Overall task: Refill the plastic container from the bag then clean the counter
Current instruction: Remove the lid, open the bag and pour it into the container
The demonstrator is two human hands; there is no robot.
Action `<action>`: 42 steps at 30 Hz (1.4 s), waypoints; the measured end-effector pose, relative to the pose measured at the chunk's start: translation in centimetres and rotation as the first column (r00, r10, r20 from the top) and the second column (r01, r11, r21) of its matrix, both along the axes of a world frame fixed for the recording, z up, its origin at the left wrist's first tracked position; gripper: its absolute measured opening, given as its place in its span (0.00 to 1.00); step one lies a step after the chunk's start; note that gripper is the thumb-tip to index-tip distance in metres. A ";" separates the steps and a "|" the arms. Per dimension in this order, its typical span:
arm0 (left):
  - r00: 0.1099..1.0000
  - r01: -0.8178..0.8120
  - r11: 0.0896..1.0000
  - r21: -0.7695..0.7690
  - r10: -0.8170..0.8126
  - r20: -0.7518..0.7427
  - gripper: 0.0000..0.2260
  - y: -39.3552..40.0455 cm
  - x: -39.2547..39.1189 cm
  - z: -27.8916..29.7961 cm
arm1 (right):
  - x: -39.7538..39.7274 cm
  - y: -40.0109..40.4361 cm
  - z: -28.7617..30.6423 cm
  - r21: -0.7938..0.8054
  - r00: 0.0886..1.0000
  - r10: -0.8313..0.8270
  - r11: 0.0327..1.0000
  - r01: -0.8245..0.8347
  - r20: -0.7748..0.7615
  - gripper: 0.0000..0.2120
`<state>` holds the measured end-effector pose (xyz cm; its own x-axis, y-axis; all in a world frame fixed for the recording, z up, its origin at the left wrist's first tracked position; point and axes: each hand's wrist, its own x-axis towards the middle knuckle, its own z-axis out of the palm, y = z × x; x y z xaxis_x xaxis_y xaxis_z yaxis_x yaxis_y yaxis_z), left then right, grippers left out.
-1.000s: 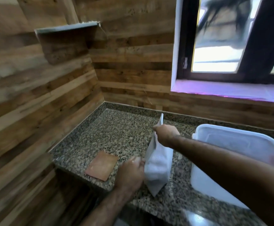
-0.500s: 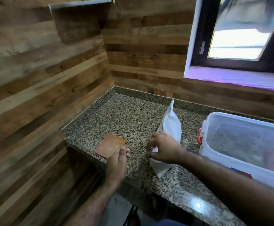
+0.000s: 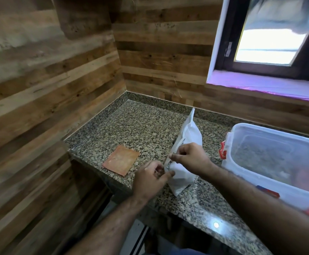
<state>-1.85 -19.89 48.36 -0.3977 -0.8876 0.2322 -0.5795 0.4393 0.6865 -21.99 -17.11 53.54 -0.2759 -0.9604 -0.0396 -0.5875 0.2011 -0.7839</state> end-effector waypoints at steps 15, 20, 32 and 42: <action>0.909 0.402 0.899 0.176 -0.415 0.045 0.22 -5.7 -2.7 -0.5 | -5.9 -6.2 2.0 0.040 0.960 -0.215 0.973 0.225 -0.182 0.14; 0.780 0.535 0.753 0.382 -0.615 0.120 0.18 -8.5 -3.3 0.3 | -9.0 -11.7 3.4 0.040 0.916 -0.307 0.944 0.327 -0.257 0.15; 0.332 0.652 0.381 0.655 -0.921 0.205 0.22 -13.1 -5.9 2.4 | -16.6 -21.6 3.7 0.032 0.796 -0.562 0.812 0.583 -0.226 0.10; 0.548 0.705 0.390 0.593 -0.830 -0.106 0.34 -20.3 -6.4 1.4 | -12.2 -17.6 2.7 0.149 0.752 -0.599 0.746 0.649 -0.275 0.42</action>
